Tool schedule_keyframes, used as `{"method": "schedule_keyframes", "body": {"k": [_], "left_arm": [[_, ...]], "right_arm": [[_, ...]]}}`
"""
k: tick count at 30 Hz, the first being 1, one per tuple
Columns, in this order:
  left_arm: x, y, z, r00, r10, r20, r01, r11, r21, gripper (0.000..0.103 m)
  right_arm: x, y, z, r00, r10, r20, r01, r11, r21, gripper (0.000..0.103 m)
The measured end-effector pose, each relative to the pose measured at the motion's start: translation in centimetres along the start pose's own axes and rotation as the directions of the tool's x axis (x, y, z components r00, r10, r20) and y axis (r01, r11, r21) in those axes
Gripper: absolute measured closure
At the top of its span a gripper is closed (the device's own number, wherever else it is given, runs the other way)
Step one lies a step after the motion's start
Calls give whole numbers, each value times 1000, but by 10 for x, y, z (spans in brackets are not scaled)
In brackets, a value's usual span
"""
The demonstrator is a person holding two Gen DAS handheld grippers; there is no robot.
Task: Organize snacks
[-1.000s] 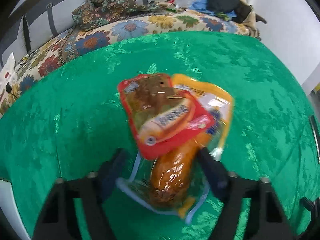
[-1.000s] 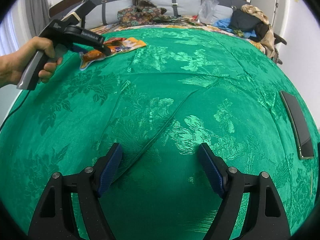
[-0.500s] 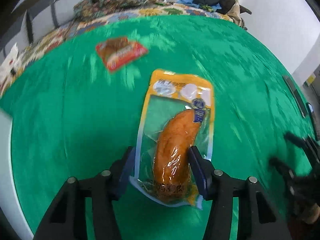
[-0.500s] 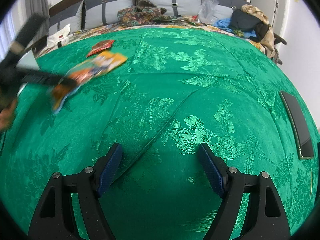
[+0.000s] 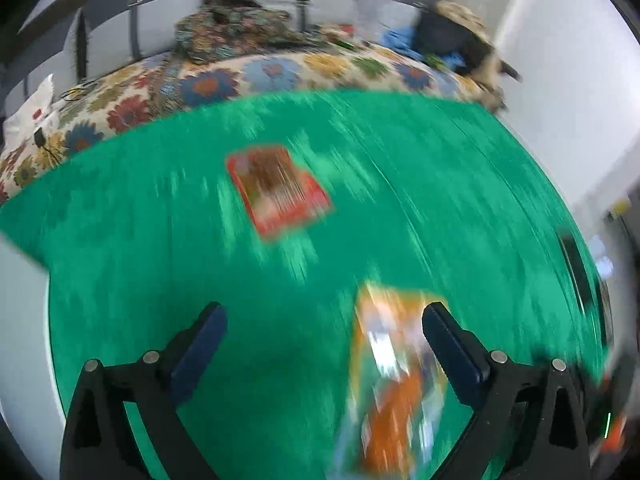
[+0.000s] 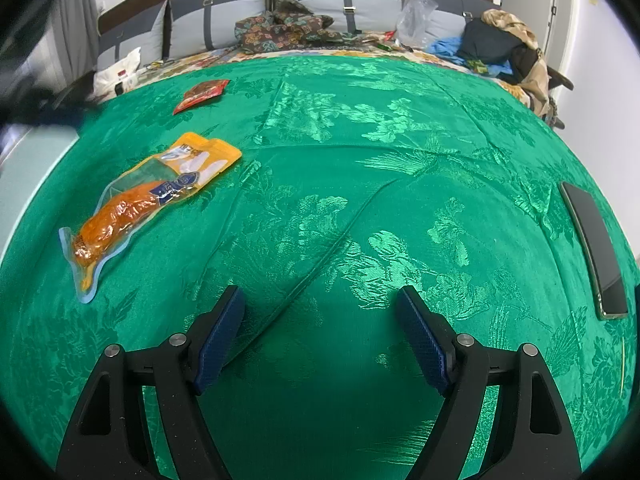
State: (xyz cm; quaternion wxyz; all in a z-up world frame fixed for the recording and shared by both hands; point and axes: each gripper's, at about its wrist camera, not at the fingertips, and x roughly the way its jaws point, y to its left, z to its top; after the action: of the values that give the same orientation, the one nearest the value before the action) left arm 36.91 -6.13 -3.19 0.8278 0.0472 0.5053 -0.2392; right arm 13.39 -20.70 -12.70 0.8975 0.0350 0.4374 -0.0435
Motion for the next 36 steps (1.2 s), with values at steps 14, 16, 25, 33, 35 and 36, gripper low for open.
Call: {"method": "schedule_keyframes", "body": {"k": [14, 16, 25, 33, 35, 36], "left_arm": [[149, 46, 107, 973, 177, -147, -203, 961, -188, 2], [153, 40, 106, 963, 222, -151, -240, 964, -112, 1], [118, 51, 72, 971, 233, -60, -234, 972, -8, 48], [46, 67, -50, 977, 202, -67, -201, 979, 15, 48], [22, 65, -93, 976, 206, -70, -205, 979, 15, 48], [13, 63, -110, 976, 204, -70, -203, 979, 13, 47]], "right_arm": [[0, -2, 0, 1000, 21, 5, -21, 1000, 15, 21], [0, -2, 0, 1000, 23, 6, -23, 1000, 17, 21], [1, -1, 1, 1000, 14, 3, -14, 1000, 11, 21], [2, 1, 1, 1000, 4, 0, -4, 1000, 4, 21], [2, 1, 1, 1000, 3, 0, -3, 1000, 3, 21], [2, 1, 0, 1000, 3, 0, -3, 1000, 3, 21]]}}
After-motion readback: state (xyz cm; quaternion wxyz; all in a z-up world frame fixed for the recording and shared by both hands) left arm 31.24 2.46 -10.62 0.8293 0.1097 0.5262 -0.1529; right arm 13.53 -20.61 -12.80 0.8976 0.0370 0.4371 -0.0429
